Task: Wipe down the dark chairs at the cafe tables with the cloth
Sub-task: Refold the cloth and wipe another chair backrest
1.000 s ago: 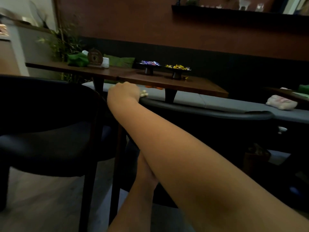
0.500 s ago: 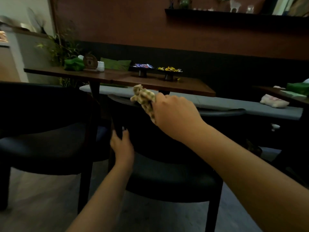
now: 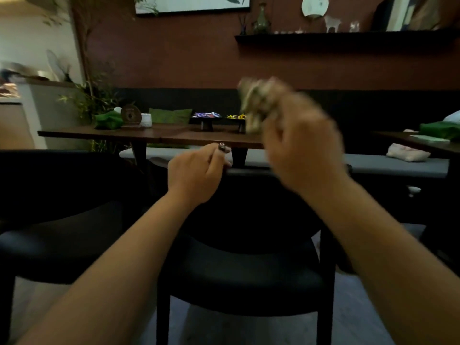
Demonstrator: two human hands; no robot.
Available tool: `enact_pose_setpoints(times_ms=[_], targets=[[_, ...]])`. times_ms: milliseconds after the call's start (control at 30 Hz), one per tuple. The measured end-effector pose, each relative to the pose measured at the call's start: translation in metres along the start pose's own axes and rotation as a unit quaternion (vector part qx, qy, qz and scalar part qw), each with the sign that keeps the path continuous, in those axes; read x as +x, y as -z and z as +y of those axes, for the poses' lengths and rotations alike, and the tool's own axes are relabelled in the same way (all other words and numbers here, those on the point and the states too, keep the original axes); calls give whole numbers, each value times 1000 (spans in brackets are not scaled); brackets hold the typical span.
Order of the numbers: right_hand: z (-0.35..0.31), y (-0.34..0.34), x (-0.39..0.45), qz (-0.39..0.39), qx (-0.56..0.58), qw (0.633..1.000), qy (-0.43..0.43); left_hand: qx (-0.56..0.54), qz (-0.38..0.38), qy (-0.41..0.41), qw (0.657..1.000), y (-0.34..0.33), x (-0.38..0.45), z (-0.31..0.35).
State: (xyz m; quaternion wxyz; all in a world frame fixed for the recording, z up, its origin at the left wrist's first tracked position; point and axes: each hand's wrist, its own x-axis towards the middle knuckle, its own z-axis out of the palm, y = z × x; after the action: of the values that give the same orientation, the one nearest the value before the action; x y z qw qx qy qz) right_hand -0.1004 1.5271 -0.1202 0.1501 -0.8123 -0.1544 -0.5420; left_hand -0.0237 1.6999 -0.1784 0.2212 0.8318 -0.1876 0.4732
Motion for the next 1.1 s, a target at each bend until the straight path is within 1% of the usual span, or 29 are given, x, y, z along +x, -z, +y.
enact_pose_setpoints(times_ms=[33, 67, 100, 133, 200, 267, 333, 400, 500, 567, 633, 700, 733, 800, 833, 867, 900, 933, 967, 1000, 1033, 1067, 1100], targets=[[-6, -12, -11, -102, -7, 995, 12, 3, 6, -2, 1000, 1, 0, -1], [-10, -25, -23, -177, -35, 983, 43, -8, 2, 1, 1000, 3, 0, -2], [-12, -35, -31, -204, -62, 974, 77, -20, -7, 5, 1000, 5, 1, -2], [-11, -41, -36, -197, -73, 973, 94, -28, -14, 10, 999, 6, 2, -1], [-7, -45, -34, -181, -53, 978, 92, -37, -13, 14, 999, 6, 1, 2], [0, -44, -29, -194, -21, 976, 100, -36, -6, 18, 999, 6, 0, 4], [9, -37, -29, -207, 13, 972, 106, -28, -12, 31, 999, 5, 1, 5], [26, -26, -33, -207, 23, 974, 93, -30, -26, 38, 998, 5, 2, 5], [66, -5, -37, -192, 23, 981, 23, -6, -89, 7, 996, 13, 5, 7], [79, 1, -41, -186, 25, 982, -6, 46, -168, -39, 984, 16, 16, 18], [75, -6, -47, -163, 71, 984, 15, 77, -244, -75, 964, 8, 31, 43], [69, -15, -53, -104, 133, 985, 37, 62, -299, -57, 951, -4, 39, 72], [72, -17, -57, -72, 150, 985, 38, 54, -300, -49, 951, -10, 38, 81], [93, -17, -64, -28, 141, 990, 11, 63, -243, -65, 966, -17, 30, 84], [107, -14, -67, -10, 130, 991, -34, 67, -201, -86, 973, -18, 25, 81], [120, -10, -69, 14, 125, 986, -105, 70, -163, -110, 978, -19, 20, 77], [133, -5, -71, 49, 128, 972, -189, 77, -133, -131, 979, -19, 16, 75], [143, 0, -71, 101, 133, 949, -266, 84, -113, -144, 979, -19, 14, 75], [152, 4, -71, 161, 144, 922, -322, 91, -99, -149, 980, -20, 13, 76], [157, 6, -71, 215, 166, 895, -354, 95, -89, -149, 980, -20, 11, 78], [158, 6, -69, 241, 201, 876, -367, 97, -84, -146, 981, -20, 10, 79], [155, 2, -68, 233, 237, 867, -370, 96, -81, -143, 982, -19, 10, 79], [150, -6, -67, 196, 263, 868, -372, 93, -81, -140, 982, -19, 9, 78]])
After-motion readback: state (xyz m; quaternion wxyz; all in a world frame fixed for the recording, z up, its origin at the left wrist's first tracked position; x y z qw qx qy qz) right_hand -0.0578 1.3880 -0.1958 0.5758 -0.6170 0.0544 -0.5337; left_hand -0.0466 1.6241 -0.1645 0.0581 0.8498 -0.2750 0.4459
